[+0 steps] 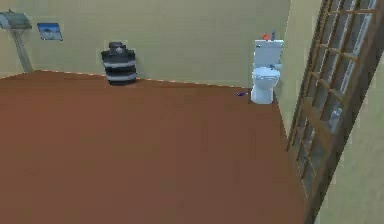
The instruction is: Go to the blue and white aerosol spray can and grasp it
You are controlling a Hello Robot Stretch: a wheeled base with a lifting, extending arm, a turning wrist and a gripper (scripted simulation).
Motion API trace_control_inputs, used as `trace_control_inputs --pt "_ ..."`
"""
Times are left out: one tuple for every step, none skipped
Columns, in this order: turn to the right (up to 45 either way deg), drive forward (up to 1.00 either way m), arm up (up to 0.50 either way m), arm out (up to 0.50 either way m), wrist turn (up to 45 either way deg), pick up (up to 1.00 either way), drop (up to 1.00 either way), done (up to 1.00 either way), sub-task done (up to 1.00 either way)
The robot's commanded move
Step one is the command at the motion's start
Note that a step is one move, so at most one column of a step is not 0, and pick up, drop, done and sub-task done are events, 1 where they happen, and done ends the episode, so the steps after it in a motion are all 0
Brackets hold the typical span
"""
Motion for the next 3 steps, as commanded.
trace_control_inputs --pt "-42.0 0.0 0.0 0.0 0.0 0.0 0.0 0.0 0.0" --pt "0.0 0.05 0.0 0.0 0.0 0.0 0.0 0.0 0.0" --pt "45.0 0.0 0.0 0.0 0.0 0.0 0.0 0.0 0.0"
